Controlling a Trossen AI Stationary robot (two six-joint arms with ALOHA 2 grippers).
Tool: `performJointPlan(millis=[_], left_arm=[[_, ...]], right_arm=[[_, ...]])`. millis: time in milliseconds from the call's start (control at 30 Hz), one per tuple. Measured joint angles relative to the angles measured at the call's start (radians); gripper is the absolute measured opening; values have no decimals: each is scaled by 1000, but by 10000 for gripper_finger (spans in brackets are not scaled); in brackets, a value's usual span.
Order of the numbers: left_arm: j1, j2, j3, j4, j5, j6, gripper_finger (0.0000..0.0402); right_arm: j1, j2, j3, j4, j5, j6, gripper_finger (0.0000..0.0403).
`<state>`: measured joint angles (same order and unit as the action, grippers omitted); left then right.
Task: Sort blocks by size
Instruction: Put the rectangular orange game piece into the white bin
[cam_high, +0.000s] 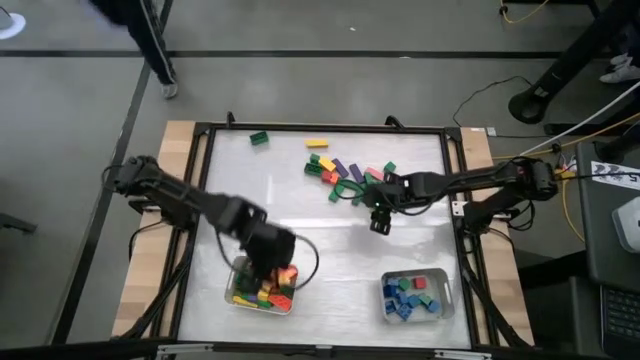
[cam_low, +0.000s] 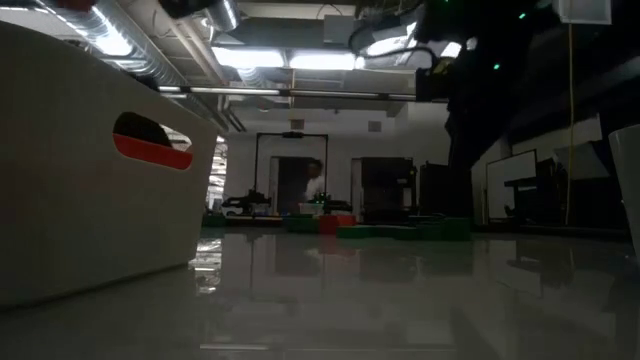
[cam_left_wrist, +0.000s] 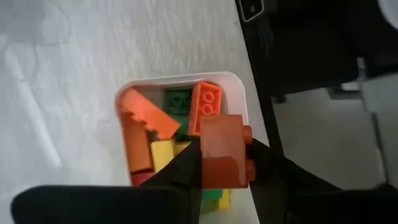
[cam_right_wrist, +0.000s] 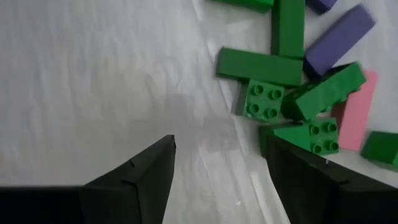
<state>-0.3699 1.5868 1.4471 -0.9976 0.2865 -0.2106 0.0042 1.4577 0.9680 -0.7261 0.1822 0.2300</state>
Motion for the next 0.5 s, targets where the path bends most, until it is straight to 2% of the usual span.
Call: performJointPlan(millis=[233,400,500], left_arm=[[-134,85,0,22,-215,-205,94],[-154,153,-1,20,-245,-367,95],[-154,183,-1,17,-242,-415,95]], right_arm=[[-47,60,0,9,-17,-55,248],[-44,68,0,11,-17,-85,248],[-44,68,0,8,-17,-86,248]])
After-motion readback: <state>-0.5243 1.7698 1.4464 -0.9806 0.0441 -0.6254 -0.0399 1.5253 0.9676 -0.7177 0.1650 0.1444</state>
